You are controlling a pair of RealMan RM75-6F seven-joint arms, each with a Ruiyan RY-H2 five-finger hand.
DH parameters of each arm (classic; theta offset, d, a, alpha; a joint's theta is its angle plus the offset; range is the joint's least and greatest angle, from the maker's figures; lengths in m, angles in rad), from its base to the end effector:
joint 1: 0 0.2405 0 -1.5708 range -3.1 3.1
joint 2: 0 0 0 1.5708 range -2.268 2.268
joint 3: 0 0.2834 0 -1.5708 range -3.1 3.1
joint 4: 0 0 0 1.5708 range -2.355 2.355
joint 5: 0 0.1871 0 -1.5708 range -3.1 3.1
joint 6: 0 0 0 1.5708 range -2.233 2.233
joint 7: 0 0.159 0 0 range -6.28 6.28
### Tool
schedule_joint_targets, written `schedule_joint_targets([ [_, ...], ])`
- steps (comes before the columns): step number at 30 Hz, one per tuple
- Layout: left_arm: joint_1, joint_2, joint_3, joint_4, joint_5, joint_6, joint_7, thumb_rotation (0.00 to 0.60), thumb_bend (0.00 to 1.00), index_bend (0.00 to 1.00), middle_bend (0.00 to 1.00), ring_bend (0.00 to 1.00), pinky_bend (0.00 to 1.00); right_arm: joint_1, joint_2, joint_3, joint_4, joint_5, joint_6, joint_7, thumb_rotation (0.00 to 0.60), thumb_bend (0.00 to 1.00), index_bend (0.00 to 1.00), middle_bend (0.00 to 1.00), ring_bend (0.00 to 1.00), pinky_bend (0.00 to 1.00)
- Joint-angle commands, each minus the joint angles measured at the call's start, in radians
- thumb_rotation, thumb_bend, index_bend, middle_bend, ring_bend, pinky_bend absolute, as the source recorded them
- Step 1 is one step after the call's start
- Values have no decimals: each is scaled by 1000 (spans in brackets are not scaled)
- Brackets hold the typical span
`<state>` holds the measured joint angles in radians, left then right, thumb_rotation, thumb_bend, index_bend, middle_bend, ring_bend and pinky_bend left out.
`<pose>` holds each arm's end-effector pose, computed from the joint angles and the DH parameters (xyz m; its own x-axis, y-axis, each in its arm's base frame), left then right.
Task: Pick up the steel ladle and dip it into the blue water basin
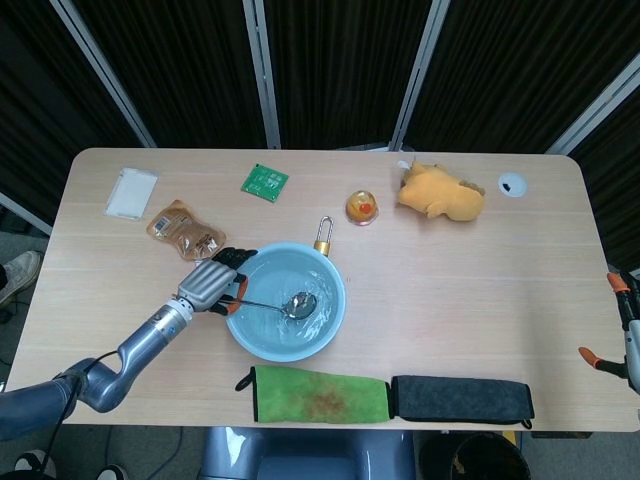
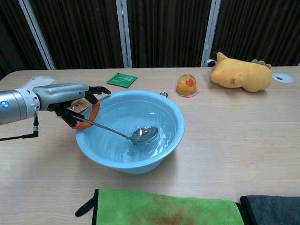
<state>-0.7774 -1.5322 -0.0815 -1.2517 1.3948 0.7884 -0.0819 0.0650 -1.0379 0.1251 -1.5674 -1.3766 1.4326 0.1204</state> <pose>-0.1959 0.3798 -0.0120 0.4736 0.3973 0.7860 0.8393 -0.4741 -0.2660 -0.3540 -0.2028 0.2384 0.3799 0.0374 0.9243 -0.9186 0.1324 0.3723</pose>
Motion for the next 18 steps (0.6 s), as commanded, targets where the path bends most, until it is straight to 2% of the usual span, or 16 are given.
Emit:
schedule_joint_targets([
  [1,15,46,4,-52,9,33,29,600,662,765,0,0,0,-1,0,-2,-2,-4,4,-2,600,0,0,0,0,0],
  [9,41,163,6,-198,11,89,108,600,663,771,0,0,0,-6,-3,-9,-10,-20,16,-16,600,0,0,0,0,0],
  [18,53,248,-1,-304,-15,115,196,600,664,778,0,0,0,-14,-1,-11,-18,-34,37,-8,600,0,0,0,0,0],
])
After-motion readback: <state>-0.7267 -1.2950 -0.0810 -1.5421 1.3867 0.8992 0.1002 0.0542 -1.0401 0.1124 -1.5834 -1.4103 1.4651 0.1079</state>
